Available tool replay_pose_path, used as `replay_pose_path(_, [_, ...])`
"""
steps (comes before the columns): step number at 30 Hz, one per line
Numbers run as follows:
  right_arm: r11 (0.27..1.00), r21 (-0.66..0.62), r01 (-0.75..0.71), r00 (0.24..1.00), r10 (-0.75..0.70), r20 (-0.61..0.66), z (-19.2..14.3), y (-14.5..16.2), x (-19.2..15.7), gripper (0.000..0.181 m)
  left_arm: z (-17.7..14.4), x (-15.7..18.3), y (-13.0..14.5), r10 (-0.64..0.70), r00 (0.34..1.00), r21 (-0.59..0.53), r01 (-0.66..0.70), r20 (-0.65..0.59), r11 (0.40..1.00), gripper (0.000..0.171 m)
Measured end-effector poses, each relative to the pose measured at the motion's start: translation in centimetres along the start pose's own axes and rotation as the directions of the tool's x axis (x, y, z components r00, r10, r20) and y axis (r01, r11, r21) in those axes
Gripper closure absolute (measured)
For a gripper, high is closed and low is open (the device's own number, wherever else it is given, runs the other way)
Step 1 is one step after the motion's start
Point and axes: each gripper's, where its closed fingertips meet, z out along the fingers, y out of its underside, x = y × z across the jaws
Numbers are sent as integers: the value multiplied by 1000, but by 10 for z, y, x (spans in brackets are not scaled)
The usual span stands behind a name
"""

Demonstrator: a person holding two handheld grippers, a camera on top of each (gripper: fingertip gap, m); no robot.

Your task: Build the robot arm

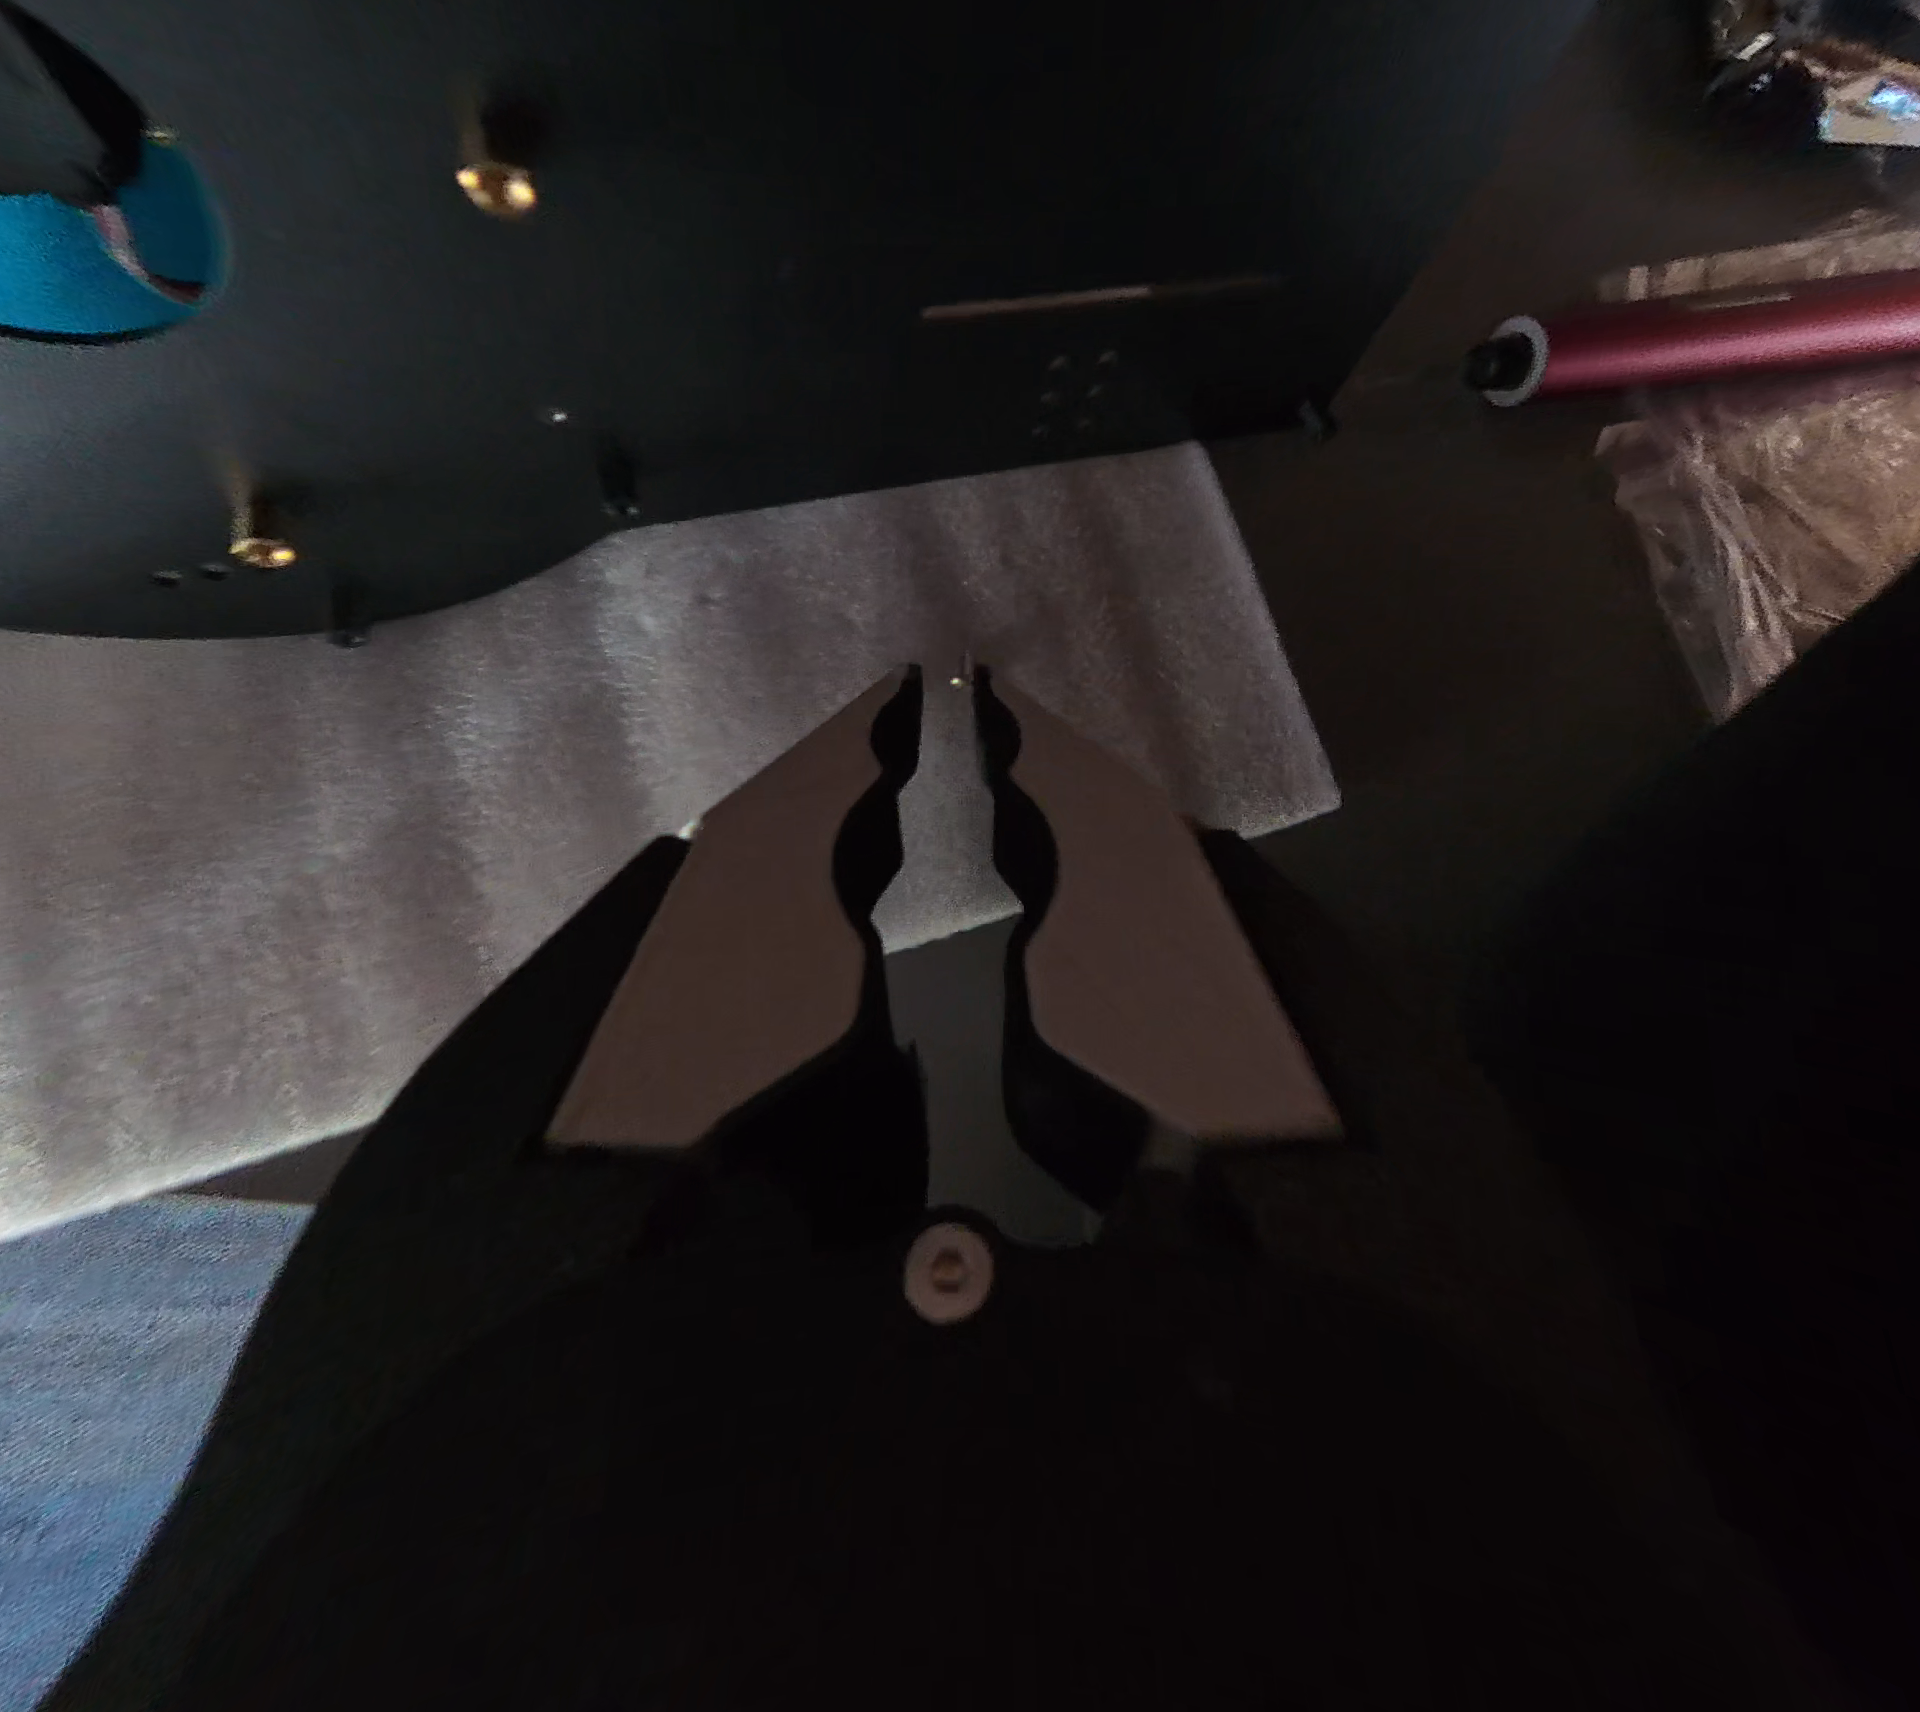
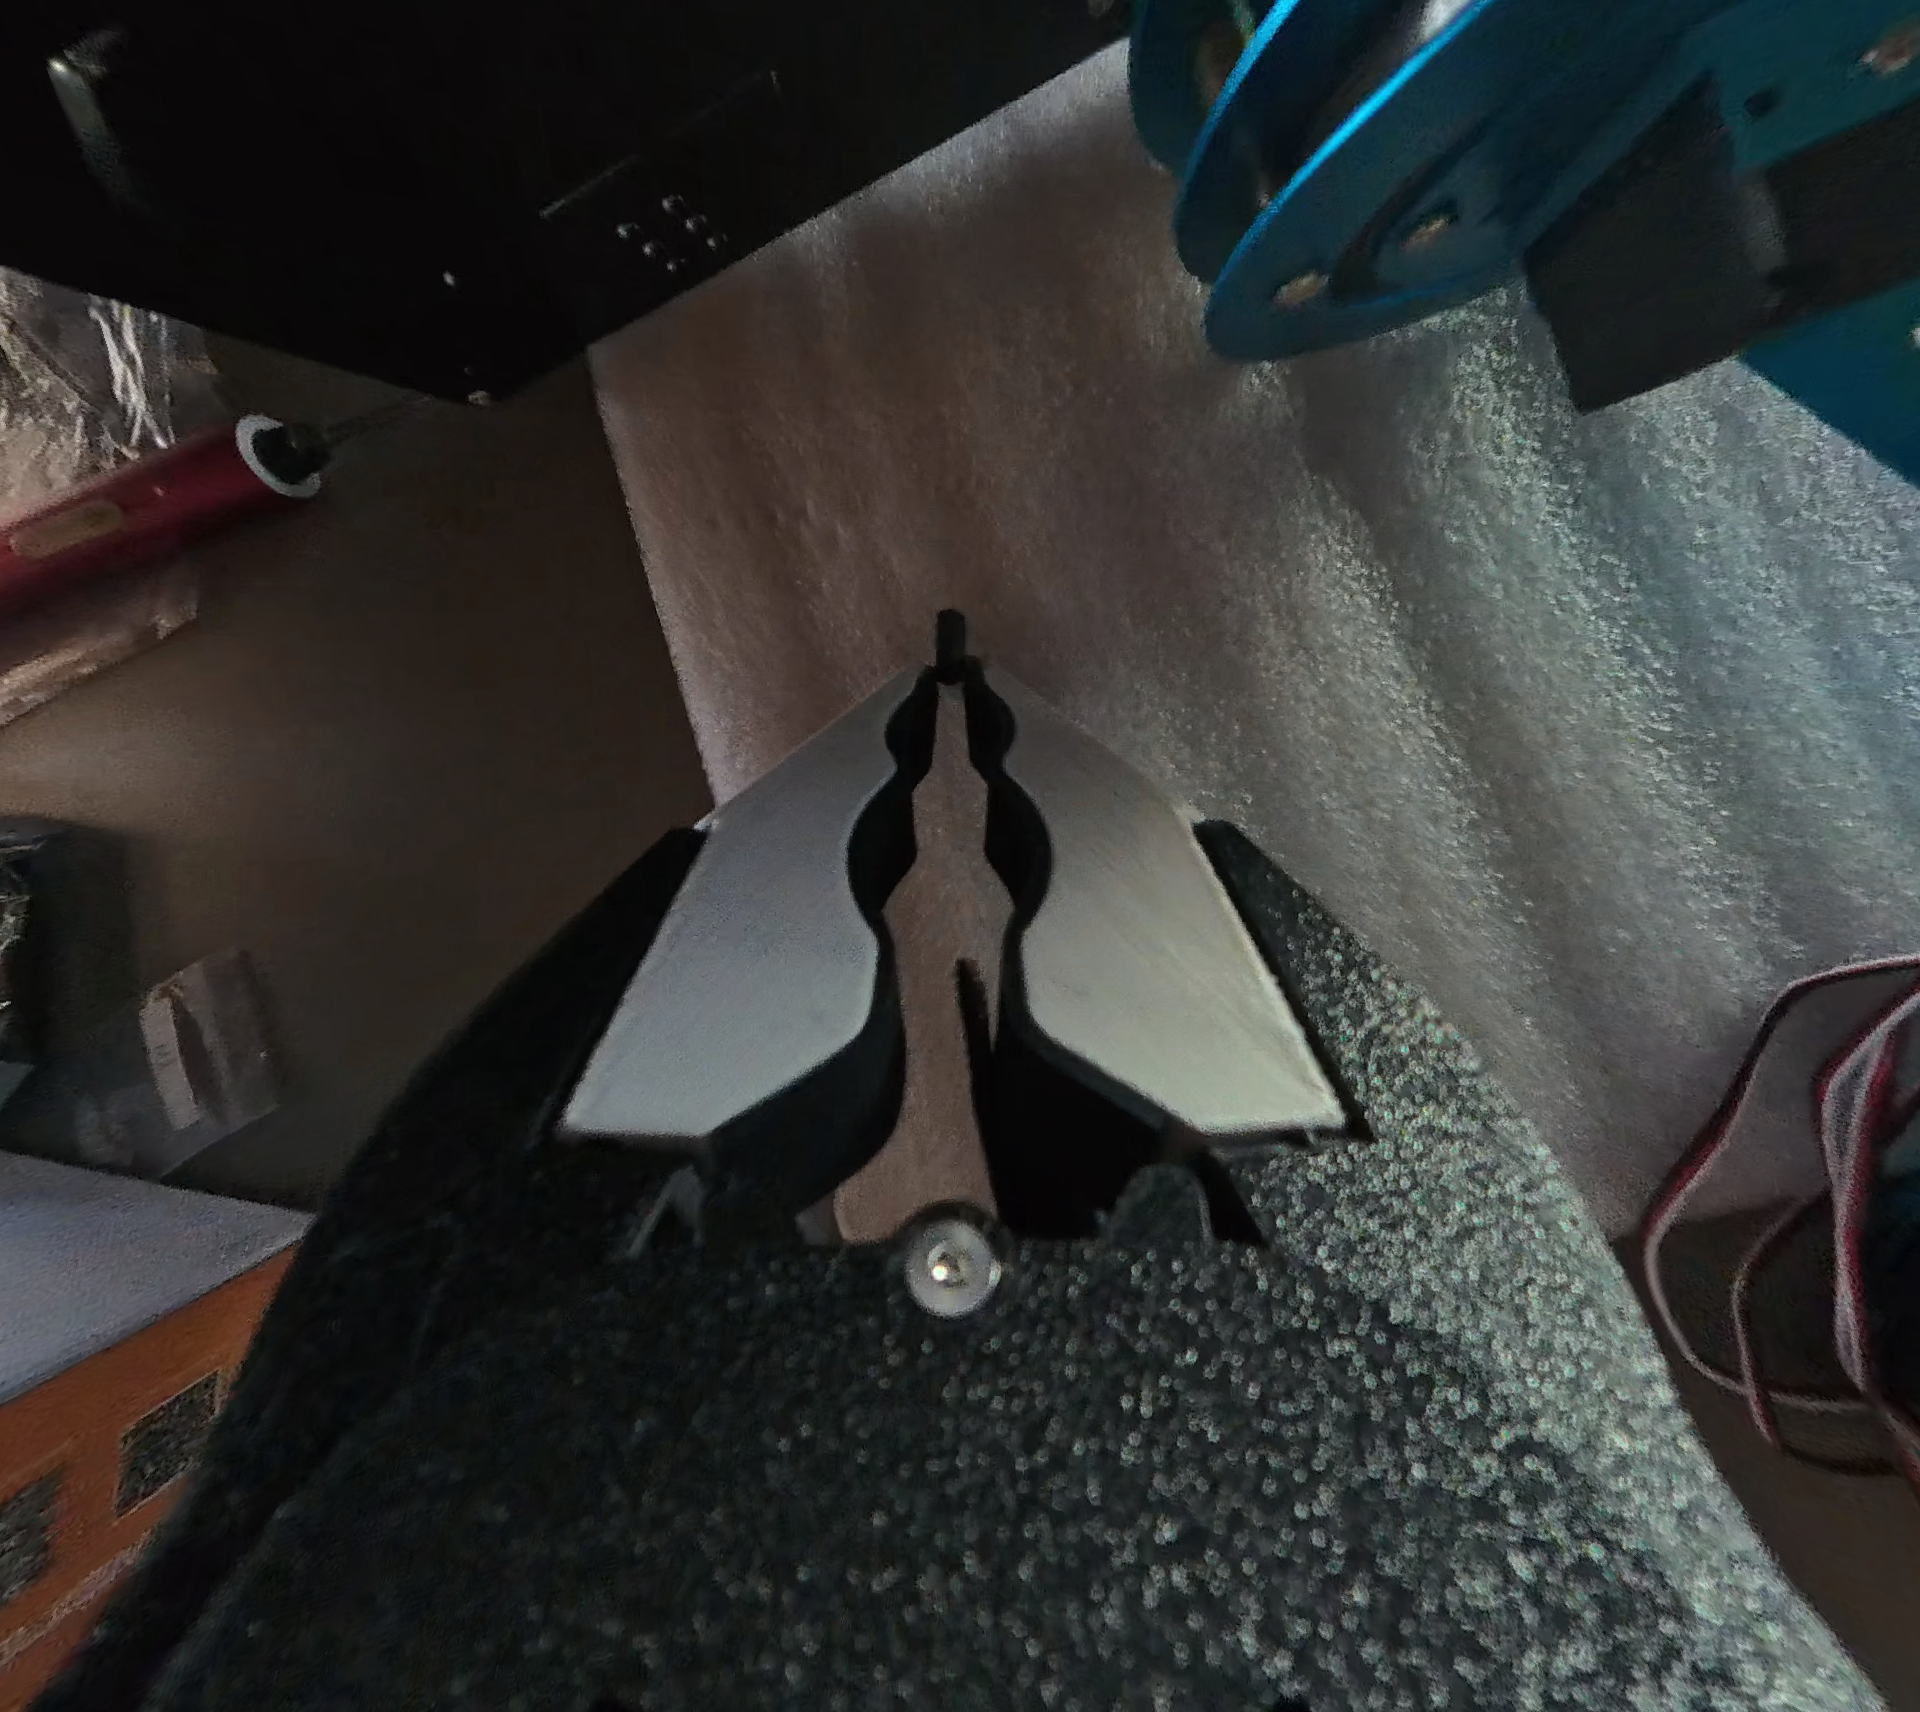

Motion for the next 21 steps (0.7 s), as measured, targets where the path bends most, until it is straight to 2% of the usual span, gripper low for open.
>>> replay_pose_path(6, [999, 52, -9, 1000, 8, 6, -1, 1, 0, 176, 4, 2, 2, 54, 998, 28, -53, -38, 998, 163])
replay_pose_path(10, [998, 54, -10, 1000, 10, 8, 0, 1, 0, 176, 4, 0, 2, 78, 997, 32, -77, -18, 997, 168])
replay_pose_path(14, [998, 63, -20, 1000, 18, 22, 0, 1, 0, 176, 1, -2, 0, 52, 999, 33, -52, -9, 998, 169])
replay_pose_path(16, [998, 66, -20, 1000, 19, 24, 0, 1, 0, 176, -5, -8, -12, 27, 1000, 66, -27, 1, 997, 168])
replay_pose_path(21, [997, 73, -28, 999, 26, 28, 0, 1, 0, 176, -26, -29, -72, -128, 992, 226, 122, 9, 966, 169])
